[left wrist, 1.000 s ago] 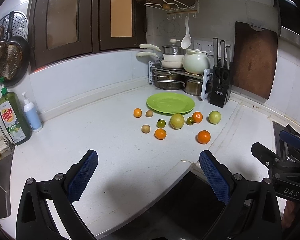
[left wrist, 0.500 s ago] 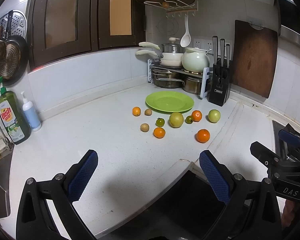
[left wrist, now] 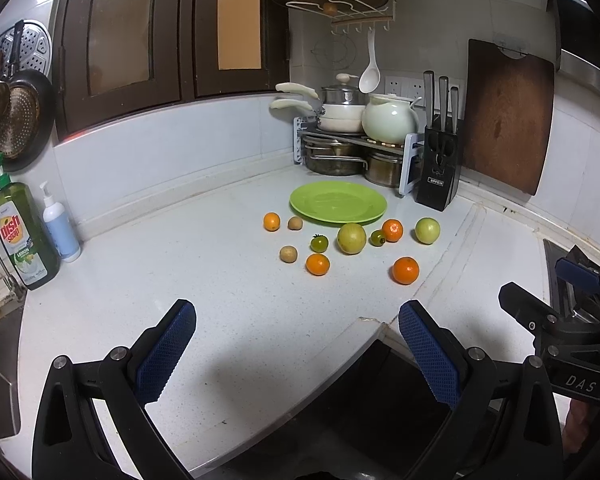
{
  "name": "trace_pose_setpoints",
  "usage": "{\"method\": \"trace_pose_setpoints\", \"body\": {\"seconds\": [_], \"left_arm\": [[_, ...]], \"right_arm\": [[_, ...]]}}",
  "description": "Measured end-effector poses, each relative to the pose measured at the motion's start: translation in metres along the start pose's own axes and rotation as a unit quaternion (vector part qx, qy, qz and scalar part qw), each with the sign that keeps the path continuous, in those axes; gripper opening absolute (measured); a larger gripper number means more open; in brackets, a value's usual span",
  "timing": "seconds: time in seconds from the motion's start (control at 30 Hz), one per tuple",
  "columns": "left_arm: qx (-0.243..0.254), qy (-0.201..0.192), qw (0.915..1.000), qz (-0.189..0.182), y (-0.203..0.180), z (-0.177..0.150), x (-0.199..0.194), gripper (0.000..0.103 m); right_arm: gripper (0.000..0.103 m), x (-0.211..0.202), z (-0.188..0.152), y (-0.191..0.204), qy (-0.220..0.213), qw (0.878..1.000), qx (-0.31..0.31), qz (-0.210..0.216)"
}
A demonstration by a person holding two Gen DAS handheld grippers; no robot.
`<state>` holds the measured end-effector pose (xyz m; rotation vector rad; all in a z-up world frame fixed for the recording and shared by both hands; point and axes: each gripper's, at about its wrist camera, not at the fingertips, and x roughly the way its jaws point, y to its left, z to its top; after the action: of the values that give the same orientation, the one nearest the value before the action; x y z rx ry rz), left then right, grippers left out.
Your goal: Organize fruits
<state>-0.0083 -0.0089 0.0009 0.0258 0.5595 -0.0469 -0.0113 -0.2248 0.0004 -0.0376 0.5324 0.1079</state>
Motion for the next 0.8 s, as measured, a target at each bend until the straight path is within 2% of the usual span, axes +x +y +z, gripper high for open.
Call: {"method": "trace_pose_setpoints", "body": {"seconds": [0.43, 0.8], "left_arm": [[0.000, 0.004, 1.0000, -0.002, 0.001, -0.001, 0.003, 0.103], [0.005, 0.020, 0.9997, -0.009, 0.005, 0.005, 0.023, 0.103]], "right_arm": [[0.102, 0.004, 0.000, 0.003, 0.003, 1.000, -0.001, 0.001], [0.102, 0.020, 0.002, 0.002, 0.018, 1.000, 0.000, 0.003]]}}
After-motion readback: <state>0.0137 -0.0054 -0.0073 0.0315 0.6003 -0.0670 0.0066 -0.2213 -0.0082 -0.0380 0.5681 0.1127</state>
